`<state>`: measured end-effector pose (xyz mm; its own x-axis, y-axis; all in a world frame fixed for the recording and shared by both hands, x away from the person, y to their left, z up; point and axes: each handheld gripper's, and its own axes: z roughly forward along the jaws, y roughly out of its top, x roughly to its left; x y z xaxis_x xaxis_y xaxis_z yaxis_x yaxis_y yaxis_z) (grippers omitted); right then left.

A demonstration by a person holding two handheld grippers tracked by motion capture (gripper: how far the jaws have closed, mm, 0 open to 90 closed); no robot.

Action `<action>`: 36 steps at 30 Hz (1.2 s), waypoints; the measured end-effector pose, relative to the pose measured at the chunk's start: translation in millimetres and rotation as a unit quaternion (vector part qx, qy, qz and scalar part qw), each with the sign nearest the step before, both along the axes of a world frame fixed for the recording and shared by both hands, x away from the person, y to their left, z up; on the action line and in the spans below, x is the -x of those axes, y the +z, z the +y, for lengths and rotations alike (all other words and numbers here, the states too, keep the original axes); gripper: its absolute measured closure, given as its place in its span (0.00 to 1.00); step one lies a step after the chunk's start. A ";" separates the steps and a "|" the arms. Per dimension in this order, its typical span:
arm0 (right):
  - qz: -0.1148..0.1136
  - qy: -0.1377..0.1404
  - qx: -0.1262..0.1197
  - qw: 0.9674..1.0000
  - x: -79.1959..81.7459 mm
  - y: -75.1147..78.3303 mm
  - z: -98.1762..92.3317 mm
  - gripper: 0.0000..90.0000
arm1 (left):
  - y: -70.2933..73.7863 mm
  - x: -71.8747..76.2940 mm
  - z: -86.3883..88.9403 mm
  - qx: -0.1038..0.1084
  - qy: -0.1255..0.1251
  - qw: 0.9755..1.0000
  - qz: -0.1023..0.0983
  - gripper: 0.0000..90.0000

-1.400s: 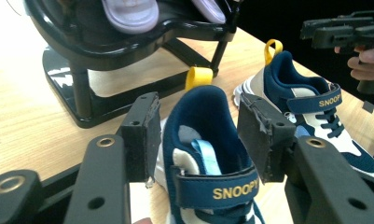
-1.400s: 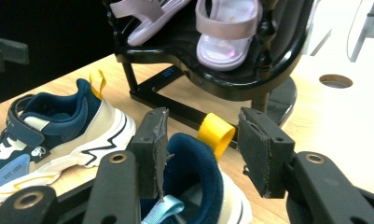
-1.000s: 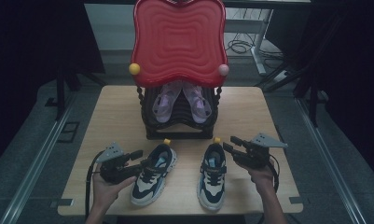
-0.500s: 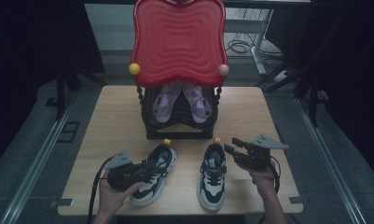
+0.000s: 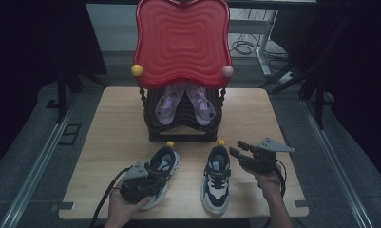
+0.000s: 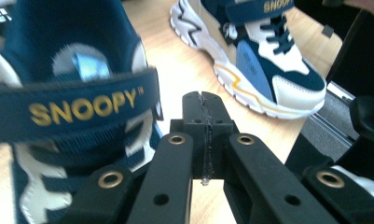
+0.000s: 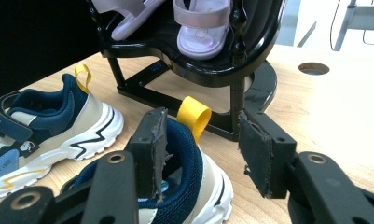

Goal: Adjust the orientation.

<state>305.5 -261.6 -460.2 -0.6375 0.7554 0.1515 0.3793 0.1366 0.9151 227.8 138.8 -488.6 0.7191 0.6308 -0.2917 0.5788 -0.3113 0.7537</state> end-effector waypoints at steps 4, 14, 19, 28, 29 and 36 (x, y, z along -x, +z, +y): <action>0.002 0.000 0.002 1.000 -0.2 -1.1 0.6 0.57 | -8.5 3.1 -5.6 -0.017 -0.005 1.000 0.008 1.00; 0.002 -0.003 0.002 1.000 -0.5 -1.5 -1.0 0.57 | -17.8 2.5 -11.1 -0.038 -0.007 0.999 0.024 1.00; 0.003 -0.005 0.000 1.000 -0.2 -1.4 -2.1 0.57 | -19.8 0.2 -8.8 -0.046 0.000 0.999 0.030 1.00; 0.003 -0.006 0.001 1.000 0.1 -1.9 -2.2 0.57 | -17.4 -1.4 -3.3 -0.053 0.003 0.998 0.036 1.00; 0.002 -0.007 0.000 1.000 0.3 -1.8 -2.3 0.57 | -16.2 -2.3 -0.4 -0.054 0.005 0.998 0.036 0.99; 0.001 -0.012 -0.001 1.000 -0.3 -2.2 -4.3 0.57 | -15.8 -8.5 16.4 -0.042 0.013 0.998 0.052 0.99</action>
